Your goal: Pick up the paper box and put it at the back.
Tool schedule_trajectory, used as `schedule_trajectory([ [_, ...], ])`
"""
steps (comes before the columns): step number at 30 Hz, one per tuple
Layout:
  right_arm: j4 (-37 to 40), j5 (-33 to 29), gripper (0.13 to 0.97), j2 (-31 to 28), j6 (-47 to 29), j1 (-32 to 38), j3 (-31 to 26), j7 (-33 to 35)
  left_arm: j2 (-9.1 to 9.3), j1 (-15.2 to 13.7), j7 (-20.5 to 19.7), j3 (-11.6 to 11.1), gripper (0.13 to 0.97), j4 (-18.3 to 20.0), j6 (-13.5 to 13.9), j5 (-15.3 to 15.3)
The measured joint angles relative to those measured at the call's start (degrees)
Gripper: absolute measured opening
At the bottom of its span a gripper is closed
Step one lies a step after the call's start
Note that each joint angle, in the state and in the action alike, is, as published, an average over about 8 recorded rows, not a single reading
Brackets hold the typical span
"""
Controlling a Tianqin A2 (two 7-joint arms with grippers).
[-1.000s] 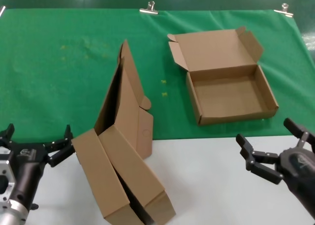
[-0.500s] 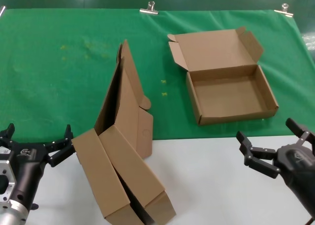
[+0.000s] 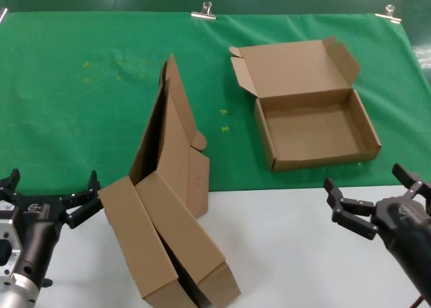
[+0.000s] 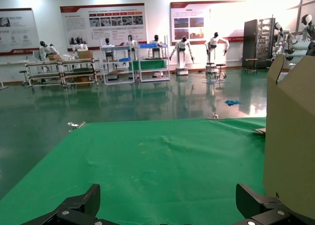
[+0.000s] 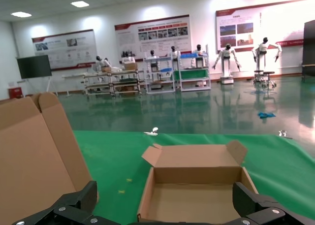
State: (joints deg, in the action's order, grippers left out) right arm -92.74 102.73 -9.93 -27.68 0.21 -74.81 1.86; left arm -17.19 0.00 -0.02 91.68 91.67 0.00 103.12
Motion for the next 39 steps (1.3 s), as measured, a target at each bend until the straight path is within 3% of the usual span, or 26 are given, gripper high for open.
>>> schedule_trajectory([
  [39, 0.97, 0.36, 0.966, -6.61, 25.17, -0.19, -15.35, -1.69, 0.00, 0.00, 0.01, 0.00, 0.966, 0.00, 0.00, 0.01],
])
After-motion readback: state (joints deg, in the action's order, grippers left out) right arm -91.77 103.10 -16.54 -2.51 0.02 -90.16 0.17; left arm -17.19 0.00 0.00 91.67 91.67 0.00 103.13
